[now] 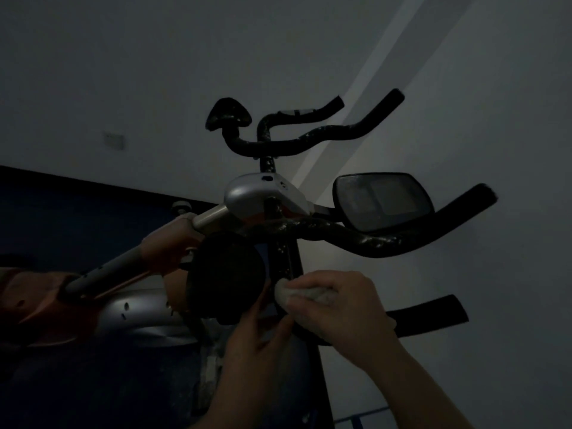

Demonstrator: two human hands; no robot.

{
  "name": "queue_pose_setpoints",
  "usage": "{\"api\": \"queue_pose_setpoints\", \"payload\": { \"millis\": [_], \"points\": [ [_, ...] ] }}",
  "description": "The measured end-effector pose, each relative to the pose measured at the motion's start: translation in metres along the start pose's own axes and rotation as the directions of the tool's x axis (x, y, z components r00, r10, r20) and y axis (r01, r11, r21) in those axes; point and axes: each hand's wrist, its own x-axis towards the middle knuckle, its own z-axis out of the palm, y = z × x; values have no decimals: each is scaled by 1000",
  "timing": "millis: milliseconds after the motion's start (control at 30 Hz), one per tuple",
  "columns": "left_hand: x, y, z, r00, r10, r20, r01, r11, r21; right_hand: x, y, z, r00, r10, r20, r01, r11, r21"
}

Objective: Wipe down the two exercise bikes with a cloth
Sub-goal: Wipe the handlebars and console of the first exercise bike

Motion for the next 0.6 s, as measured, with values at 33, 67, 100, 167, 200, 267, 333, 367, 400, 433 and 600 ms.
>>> {"api": "queue_pose_setpoints", "payload": {
  "millis": [33, 67, 100, 167, 200, 267, 333, 367, 400, 433, 600],
  "points": [
    [1, -2, 0, 1000, -2, -6, 2, 1000, -9, 3, 0, 3, 1000, 22, 2, -22, 1000, 8],
    [1, -3, 1, 1000, 4, -14, -4, 1000, -19, 8, 1, 5, 999, 53, -14, -53, 999, 11],
    [1, -5, 1, 1000, 13, -21, -13, 1000, -21, 14, 3, 4, 997, 66, -44, -67, 997, -28],
    [2, -6, 3, 999, 19, -33, -20, 999, -27, 22, 8, -1, 992, 34, -124, -62, 972, -226],
    [2, -6, 4, 999, 12, -37, -14, 999, -42, 22, 8, -2, 987, 2, -161, -47, 959, -279],
    [3, -5, 5, 999, 13, -43, -16, 998, -64, 19, 7, 2, 982, -51, -181, 19, 985, -174],
    [4, -5, 5, 998, 22, -58, -25, 999, -44, 14, 2, 13, 985, -98, -141, 87, 993, -85],
    [4, -6, 6, 999, 24, -48, -26, 999, -33, 13, 3, 17, 983, -119, -139, 107, 990, -92],
    [6, -6, 5, 999, 17, -35, -18, 1000, -20, 14, 6, 19, 981, -121, -151, 105, 989, -109],
    [6, -4, 5, 1000, 8, -15, -8, 1000, -10, 16, 9, 19, 978, -114, -173, 92, 987, -131],
    [-8, 21, -7, 968, -63, 243, 8, 975, 221, 18, 17, 7, 968, -63, -244, 28, 989, -145]
  ]
}}
